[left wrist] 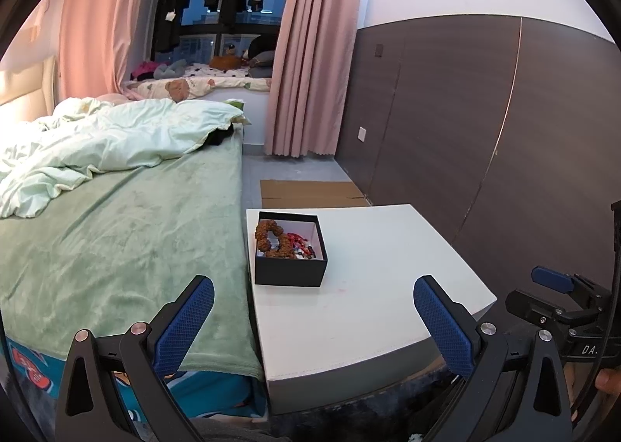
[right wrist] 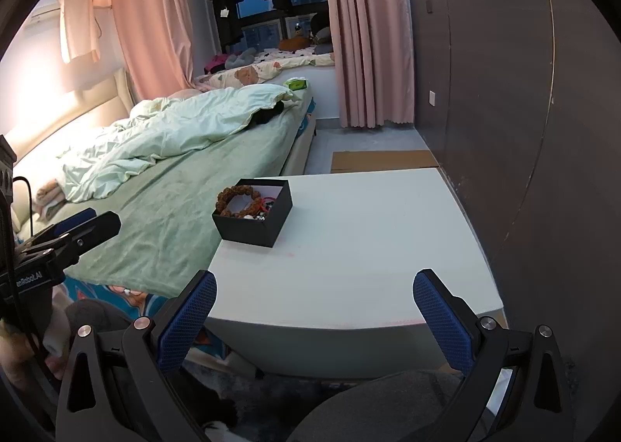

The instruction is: Organize jewelry

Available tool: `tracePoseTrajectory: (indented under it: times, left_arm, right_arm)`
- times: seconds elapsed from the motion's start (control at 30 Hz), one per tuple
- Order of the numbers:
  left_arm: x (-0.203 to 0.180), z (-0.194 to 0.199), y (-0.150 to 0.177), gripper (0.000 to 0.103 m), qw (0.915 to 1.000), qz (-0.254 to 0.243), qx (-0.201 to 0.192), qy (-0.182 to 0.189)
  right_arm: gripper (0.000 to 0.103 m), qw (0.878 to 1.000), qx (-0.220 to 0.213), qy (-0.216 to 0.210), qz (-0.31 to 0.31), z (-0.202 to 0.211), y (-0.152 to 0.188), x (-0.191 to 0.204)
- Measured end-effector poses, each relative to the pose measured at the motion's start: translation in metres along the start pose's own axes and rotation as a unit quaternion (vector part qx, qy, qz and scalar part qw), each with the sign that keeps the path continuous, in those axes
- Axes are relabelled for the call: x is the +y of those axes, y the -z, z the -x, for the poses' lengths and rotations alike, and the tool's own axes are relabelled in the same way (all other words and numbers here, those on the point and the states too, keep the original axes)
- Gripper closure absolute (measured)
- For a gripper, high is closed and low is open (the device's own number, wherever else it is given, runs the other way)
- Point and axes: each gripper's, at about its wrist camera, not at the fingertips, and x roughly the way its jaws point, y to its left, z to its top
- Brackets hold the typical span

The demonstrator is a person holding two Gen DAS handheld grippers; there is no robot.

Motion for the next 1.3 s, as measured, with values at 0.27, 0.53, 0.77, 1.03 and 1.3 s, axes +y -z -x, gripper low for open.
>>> tracePoseTrajectory:
  times: [0.27, 0.53, 0.77, 1.03, 1.3]
  left_arm:
    - [0.002, 0.001, -0.001, 0.0, 1.0, 0.006, -0.003, -0.004]
    - [0.0, 0.002, 0.0, 0.0, 1.0, -0.001, -0.006, -0.006]
    - [-0.005, 0.004, 0.001, 0.0, 0.9998, -0.012, -0.009, -0.011]
    - [-0.009, 0.001, 0.002, 0.0, 0.9995, -0.025, -0.005, -0.019]
    - [-0.005, 0.004, 0.003, 0.0, 0.9996, -0.024, -0.009, -0.013]
  right_arm:
    - [0.001, 1.0, 0.0, 0.0, 0.0, 0.0, 0.0, 0.0]
    - [0.001, 1.0, 0.001, -0.001, -0.003, -0.001, 0.0, 0.001]
    - [0.001, 1.0, 0.001, -0.001, -0.002, -0.001, 0.0, 0.0]
    - [0.001, 1.0, 0.002, 0.0, -0.002, -0.001, -0.001, 0.0]
    - [0.001, 1.0, 0.004, 0.003, -0.004, -0.005, 0.004, 0.0]
